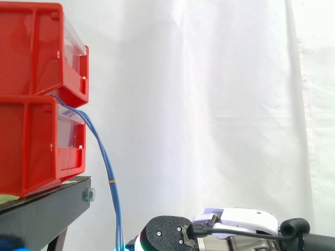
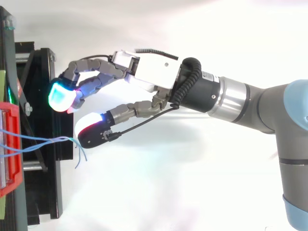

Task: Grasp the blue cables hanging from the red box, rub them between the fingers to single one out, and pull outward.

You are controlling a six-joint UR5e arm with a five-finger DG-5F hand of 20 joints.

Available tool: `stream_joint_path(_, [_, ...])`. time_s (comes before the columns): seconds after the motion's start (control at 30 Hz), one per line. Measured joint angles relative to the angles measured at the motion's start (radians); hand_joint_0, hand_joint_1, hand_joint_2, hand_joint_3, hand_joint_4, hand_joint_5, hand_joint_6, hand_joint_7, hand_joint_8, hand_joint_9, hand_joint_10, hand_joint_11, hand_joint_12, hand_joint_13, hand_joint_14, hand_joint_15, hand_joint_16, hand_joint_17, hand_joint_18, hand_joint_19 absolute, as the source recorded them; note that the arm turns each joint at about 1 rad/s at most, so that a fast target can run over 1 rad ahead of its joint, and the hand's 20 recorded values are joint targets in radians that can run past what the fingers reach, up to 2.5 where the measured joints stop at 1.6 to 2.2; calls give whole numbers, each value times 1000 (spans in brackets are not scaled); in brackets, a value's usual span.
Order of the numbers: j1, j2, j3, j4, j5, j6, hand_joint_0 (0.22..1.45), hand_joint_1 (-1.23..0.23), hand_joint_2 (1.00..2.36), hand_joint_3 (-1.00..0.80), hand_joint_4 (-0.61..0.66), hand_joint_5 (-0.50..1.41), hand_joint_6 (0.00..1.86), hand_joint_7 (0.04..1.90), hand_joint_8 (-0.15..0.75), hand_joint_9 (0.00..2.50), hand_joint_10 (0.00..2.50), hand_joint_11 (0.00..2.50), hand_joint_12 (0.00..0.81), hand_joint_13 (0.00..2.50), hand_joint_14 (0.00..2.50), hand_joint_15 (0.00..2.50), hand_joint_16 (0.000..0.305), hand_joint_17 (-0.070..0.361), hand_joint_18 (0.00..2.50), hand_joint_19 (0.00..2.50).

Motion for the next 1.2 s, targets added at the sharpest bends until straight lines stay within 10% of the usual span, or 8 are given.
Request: stream_joint_path(1.2, [11,-1,53,53,-63,-91,577,-770,1002,-467,228,-113,576,1244,308,869,16,612,396,746,15,460,58,131,657,607])
